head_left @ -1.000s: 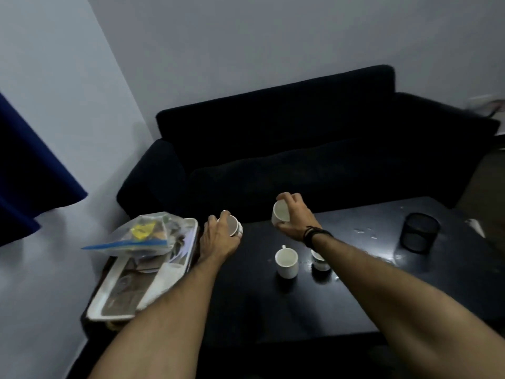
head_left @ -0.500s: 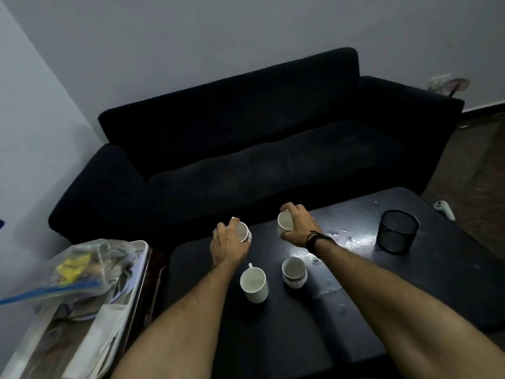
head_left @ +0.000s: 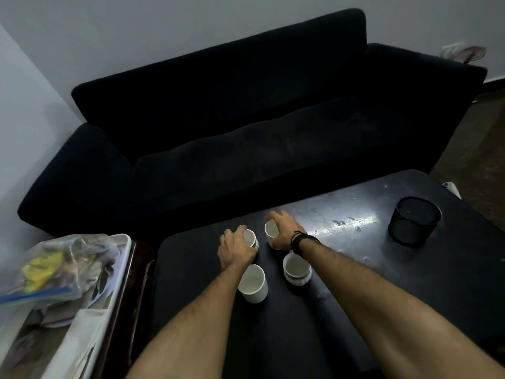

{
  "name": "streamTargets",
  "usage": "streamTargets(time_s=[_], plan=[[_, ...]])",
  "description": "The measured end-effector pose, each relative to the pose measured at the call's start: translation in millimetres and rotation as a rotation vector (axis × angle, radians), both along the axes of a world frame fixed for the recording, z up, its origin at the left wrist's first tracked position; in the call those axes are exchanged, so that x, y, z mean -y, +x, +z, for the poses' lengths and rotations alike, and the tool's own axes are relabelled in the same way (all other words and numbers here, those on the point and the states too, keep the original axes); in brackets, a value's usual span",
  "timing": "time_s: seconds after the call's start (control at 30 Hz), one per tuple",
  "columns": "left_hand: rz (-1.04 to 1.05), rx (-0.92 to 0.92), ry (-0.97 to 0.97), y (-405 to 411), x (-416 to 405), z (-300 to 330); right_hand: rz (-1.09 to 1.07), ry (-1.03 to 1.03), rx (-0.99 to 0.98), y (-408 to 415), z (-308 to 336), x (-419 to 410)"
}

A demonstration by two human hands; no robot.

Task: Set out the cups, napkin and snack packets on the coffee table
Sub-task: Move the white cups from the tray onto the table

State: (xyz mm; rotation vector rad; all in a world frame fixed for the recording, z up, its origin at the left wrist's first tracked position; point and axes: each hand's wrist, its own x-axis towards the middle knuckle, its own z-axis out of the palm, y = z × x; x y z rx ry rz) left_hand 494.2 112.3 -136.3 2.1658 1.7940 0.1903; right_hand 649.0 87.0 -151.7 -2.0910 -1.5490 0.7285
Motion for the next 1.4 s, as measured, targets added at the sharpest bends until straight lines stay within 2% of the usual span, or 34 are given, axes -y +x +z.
streamTargets(time_s=[0.43, 0.6, 0.8, 0.9, 1.1, 1.27, 1.4], plan=[[-0.026, 0.031, -0.061, -8.0, 3.3, 1.0, 0.001, -0.055, 0.037, -1.8, 8.7, 7.2], [0.017, 0.106, 0.075, -23.4, 7.9, 7.2, 0.035, 0.154, 0.207, -7.0, 24.5, 19.1], [0.099, 0.085, 0.084, -73.0, 24.3, 11.1, 0.073, 0.211, 0.209, -29.1, 46.3, 29.5], [0.131, 0.07, 0.075, -100.6, 36.1, 21.3, 0.056, 0.176, 0.211, -48.6, 54.4, 37.3], [0.144, 0.012, 0.101, -159.1, 64.3, 53.6, 0.159, 0.202, 0.253, -101.8, 77.1, 50.0], [0.182, 0.0, 0.081, -219.6, 84.1, 68.7, 0.325, 0.148, 0.253, -166.5, 92.0, 52.4], [0.249, -0.027, 0.14, -274.4, 99.8, 73.8, 0.465, 0.059, 0.248, -223.8, 95.7, 55.1]])
